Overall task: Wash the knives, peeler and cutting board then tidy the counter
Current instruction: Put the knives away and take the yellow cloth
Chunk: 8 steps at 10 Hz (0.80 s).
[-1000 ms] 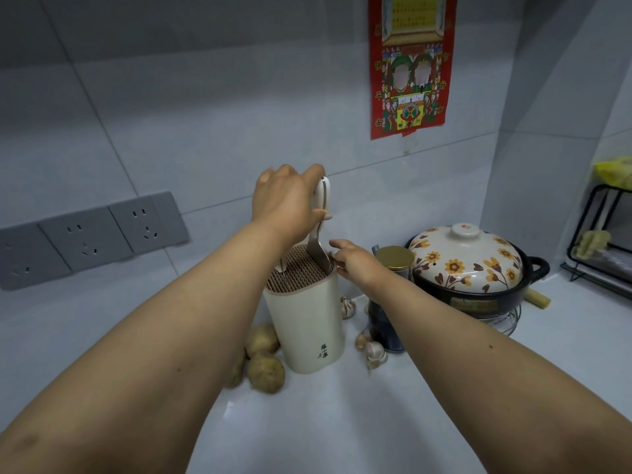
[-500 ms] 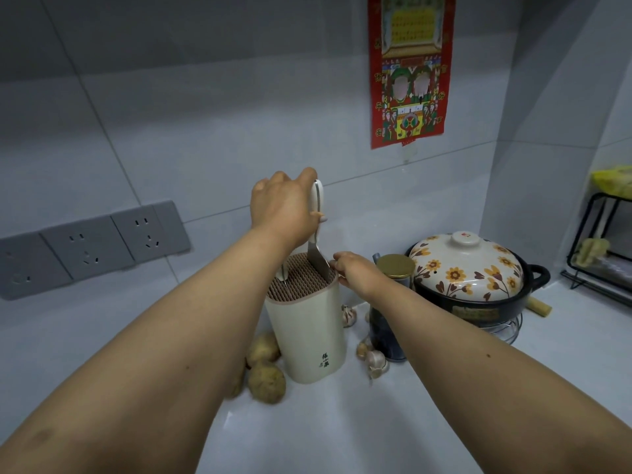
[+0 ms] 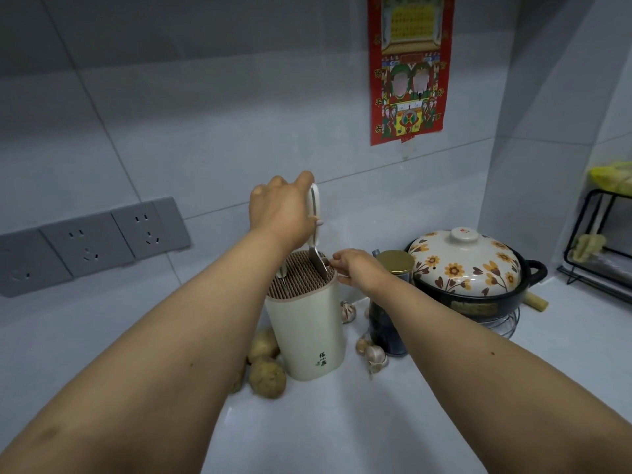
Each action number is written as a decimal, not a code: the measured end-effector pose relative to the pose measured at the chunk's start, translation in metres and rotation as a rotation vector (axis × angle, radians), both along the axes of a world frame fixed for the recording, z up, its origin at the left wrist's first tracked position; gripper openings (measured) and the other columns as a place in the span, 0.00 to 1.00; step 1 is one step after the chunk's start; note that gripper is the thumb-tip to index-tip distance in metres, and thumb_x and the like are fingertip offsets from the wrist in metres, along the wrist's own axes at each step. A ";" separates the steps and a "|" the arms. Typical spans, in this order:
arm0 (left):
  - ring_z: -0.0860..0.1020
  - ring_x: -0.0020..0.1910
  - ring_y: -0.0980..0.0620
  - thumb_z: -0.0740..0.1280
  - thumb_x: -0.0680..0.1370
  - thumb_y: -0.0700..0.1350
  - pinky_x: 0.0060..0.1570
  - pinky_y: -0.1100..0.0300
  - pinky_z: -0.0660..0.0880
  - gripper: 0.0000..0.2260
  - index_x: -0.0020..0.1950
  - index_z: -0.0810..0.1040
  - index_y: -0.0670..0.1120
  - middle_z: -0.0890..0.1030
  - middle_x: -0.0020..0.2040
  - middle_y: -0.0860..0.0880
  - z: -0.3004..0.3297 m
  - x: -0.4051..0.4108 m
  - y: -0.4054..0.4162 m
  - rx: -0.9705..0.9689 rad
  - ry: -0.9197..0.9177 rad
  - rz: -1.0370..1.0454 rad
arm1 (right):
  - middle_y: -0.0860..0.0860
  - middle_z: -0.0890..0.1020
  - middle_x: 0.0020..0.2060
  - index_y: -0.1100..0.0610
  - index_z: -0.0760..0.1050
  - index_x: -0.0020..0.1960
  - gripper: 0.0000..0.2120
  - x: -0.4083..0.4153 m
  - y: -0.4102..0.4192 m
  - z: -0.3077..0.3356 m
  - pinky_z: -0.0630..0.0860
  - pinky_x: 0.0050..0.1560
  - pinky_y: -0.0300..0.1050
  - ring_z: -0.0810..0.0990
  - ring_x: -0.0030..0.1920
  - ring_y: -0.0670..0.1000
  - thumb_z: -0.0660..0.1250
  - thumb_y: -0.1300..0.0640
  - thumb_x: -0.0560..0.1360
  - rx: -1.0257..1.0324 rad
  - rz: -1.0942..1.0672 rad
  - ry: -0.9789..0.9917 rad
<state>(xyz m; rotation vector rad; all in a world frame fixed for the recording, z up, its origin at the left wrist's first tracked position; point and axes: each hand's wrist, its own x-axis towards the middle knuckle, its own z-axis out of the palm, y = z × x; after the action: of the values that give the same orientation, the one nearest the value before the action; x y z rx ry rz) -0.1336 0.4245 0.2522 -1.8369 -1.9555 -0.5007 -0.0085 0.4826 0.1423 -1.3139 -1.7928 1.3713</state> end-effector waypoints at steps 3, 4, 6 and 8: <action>0.71 0.61 0.48 0.71 0.71 0.53 0.73 0.45 0.48 0.21 0.61 0.70 0.50 0.81 0.44 0.48 -0.046 0.009 -0.003 -0.015 0.077 0.093 | 0.65 0.69 0.68 0.70 0.67 0.68 0.18 0.000 -0.013 0.000 0.66 0.69 0.57 0.68 0.69 0.62 0.55 0.63 0.80 0.034 -0.028 0.088; 0.71 0.60 0.48 0.71 0.72 0.53 0.73 0.46 0.48 0.21 0.61 0.70 0.49 0.81 0.43 0.48 -0.049 0.011 -0.002 0.008 0.055 0.113 | 0.65 0.69 0.68 0.69 0.67 0.67 0.18 -0.006 0.002 -0.014 0.64 0.70 0.58 0.67 0.69 0.63 0.54 0.62 0.80 0.052 -0.014 0.108; 0.72 0.60 0.46 0.69 0.73 0.55 0.73 0.44 0.47 0.23 0.64 0.68 0.49 0.81 0.44 0.48 -0.050 0.006 -0.004 -0.013 0.088 0.115 | 0.52 0.68 0.71 0.53 0.62 0.74 0.25 -0.005 -0.013 -0.004 0.63 0.71 0.54 0.66 0.71 0.53 0.57 0.53 0.77 0.040 -0.015 0.096; 0.70 0.64 0.48 0.72 0.71 0.54 0.74 0.47 0.41 0.26 0.65 0.70 0.47 0.80 0.53 0.49 -0.056 0.000 -0.018 0.077 0.036 0.030 | 0.51 0.67 0.71 0.52 0.61 0.75 0.25 0.004 -0.025 0.008 0.64 0.71 0.53 0.66 0.71 0.53 0.58 0.50 0.79 0.121 -0.011 0.111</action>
<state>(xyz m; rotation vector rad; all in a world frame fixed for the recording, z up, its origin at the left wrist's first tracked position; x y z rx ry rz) -0.1334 0.4060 0.1962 -1.7543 -1.9104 -0.5228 -0.0048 0.4576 0.1504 -1.1606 -1.7623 1.2821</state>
